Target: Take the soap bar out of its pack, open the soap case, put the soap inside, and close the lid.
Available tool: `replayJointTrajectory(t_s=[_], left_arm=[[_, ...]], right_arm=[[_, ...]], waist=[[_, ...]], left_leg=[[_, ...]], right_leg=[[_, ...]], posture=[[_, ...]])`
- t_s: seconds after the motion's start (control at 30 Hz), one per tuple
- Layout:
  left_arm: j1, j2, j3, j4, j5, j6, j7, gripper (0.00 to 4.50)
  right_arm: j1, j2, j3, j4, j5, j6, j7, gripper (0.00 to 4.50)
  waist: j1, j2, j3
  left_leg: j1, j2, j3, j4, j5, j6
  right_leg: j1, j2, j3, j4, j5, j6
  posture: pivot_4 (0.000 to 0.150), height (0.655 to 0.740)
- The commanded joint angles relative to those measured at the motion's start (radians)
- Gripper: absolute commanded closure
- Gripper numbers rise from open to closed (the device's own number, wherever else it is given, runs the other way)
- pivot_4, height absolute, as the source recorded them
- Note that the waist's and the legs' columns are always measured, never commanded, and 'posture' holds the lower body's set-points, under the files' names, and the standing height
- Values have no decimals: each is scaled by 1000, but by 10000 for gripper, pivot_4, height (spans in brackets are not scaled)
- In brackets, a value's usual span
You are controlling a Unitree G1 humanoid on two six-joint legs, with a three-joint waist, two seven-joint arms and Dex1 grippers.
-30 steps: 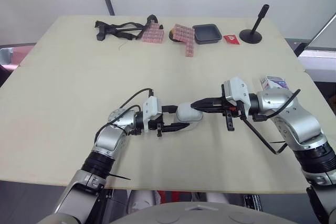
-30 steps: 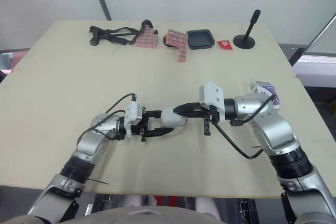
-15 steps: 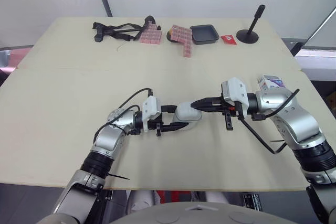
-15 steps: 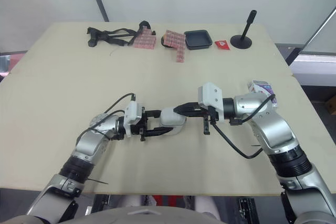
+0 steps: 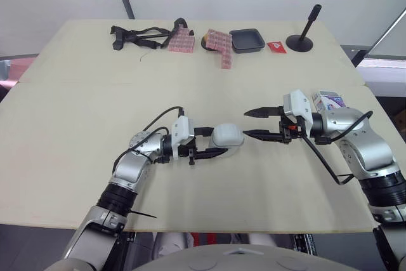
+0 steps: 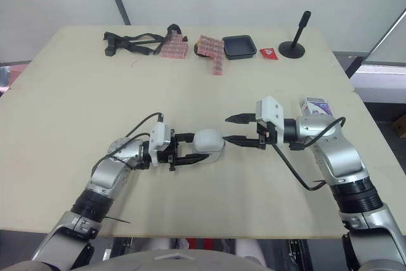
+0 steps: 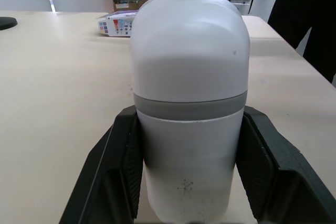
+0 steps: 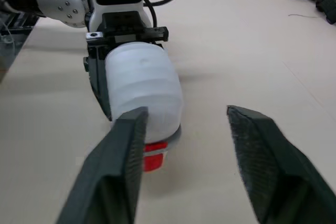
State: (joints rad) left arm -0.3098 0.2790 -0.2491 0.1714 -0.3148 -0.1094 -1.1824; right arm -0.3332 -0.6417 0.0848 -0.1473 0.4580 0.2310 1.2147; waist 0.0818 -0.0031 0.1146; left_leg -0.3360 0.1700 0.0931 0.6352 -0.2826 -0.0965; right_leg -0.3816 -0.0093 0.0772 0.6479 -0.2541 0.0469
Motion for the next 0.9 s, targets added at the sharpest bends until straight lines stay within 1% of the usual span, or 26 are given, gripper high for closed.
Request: replayJointTrajectory(t_s=[0.03, 0.1, 0.3, 0.37, 0.43, 0.57, 0.63, 0.7, 0.8, 0.9], left_arm=[[0, 4, 16, -37, -16, -1, 5, 22945], [1, 4, 17, -39, -18, 2, 6, 22945], [8, 6, 22, -59, -25, 27, 18, 22945], [11, 13, 30, -86, -51, 102, 33, 22945], [13, 25, 41, -130, -99, 242, 65, 22945], [1, 73, 80, -230, -268, 614, 122, 22945], [-9, 88, 101, -254, -320, 731, 154, 22945], [-34, 108, 132, -266, -405, 920, 200, 22945], [-73, 97, 209, -253, -541, 1175, 302, 22945], [-107, 76, 274, -229, -633, 1384, 403, 22945]], right_arm=[[51, -28, -60, -34, 50, -37, 51, 6852], [76, -28, -68, -29, 56, -50, 63, 460], [134, -17, -78, 8, 50, -125, 95, 460], [142, -13, -80, 15, 48, -154, 104, 460], [148, -13, -79, 24, 39, -184, 115, 460], [149, -13, -74, 33, 34, -205, 114, 460], [149, -12, -72, 36, 34, -212, 113, 460], [148, -10, -68, 37, 33, -217, 112, 460], [144, -5, -61, 31, 35, -217, 114, 460], [139, -1, -58, 29, 37, -219, 117, 460]], waist=[[4, 0, 0], [3, 0, 0], [-1, 0, 0], [-3, 0, 0], [-3, 0, 0], [-4, 0, 0], [-3, 0, 0], [-1, 0, 1], [-1, 0, 1], [-1, 0, 1]], left_leg=[[0, 0, 0, 0, 0, 0], [0, 0, 0, 0, 0, 0], [0, 0, 0, 0, 0, 0], [0, 0, 0, 0, 0, 0], [0, 0, 0, 0, 0, 0], [0, 1, 0, 0, 0, 0], [0, 0, 0, 0, 0, 0], [-1, 0, 0, -1, 0, 0], [-1, 0, 0, -1, 0, 0], [-2, -1, -1, -1, 0, 0]], right_leg=[[0, 0, -1, 0, 0, 0], [0, 0, -1, -1, 0, 0], [0, -3, -1, 0, 0, 0], [0, -4, -1, 0, 0, 0], [0, -4, -1, 0, 0, 0], [0, -4, -1, 0, 0, 0], [0, -3, -1, -1, 0, 0], [0, -2, -1, -1, 0, 0], [0, -1, -1, -2, 0, 0], [0, -1, -1, -3, 0, 0]], posture=[[1500, 7400], [1500, 7400], [1500, 7400], [1500, 7400], [1500, 7400], [1500, 7400], [1500, 7400], [1500, 7400], [1500, 7400], [1500, 7400]])
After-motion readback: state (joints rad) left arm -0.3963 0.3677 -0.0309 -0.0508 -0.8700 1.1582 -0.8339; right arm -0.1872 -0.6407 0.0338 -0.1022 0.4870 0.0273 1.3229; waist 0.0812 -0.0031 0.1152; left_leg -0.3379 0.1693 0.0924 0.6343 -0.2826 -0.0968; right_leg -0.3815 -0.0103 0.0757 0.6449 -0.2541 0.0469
